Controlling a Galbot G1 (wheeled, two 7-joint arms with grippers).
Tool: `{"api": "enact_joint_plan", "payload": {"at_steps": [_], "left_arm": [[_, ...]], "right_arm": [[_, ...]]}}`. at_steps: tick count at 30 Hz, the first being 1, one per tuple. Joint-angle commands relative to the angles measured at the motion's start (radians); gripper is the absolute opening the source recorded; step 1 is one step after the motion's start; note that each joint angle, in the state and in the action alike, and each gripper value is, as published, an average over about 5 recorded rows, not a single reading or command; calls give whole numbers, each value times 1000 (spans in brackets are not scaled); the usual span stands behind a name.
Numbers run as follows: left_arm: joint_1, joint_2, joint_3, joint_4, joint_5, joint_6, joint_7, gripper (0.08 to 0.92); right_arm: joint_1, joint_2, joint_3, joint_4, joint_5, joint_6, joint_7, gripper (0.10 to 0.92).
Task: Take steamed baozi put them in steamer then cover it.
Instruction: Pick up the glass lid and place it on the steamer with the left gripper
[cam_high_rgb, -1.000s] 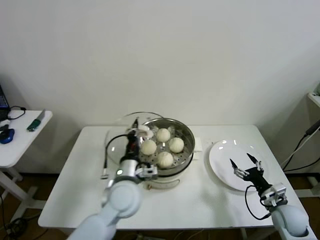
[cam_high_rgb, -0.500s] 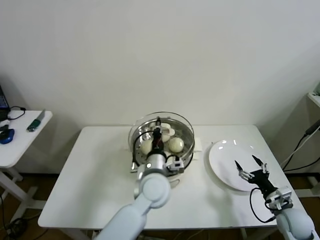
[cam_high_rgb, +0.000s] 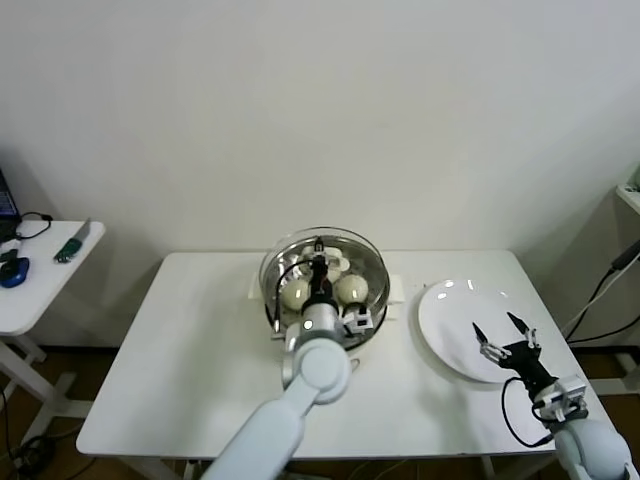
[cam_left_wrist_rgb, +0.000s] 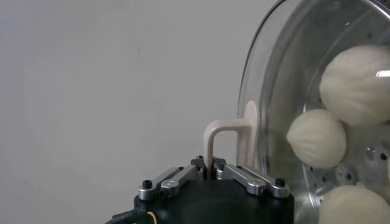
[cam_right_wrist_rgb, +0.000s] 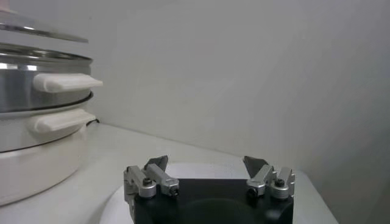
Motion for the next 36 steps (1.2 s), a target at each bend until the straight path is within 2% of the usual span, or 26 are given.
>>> {"api": "enact_joint_plan", "payload": {"at_steps": [1,23,36], "left_arm": [[-8,-26,-3,49,21,49,9,155],[9,-23,8,54,8,49,15,155],[5,-22,8,61,-11,49,-23,155]], "right_arm": [[1,4,2,-1,-2,2,-1,823],[13,-6,-3,-21,-2,6,-9,823],[13,0,-1,-26,-6,11,-15,823]]}}
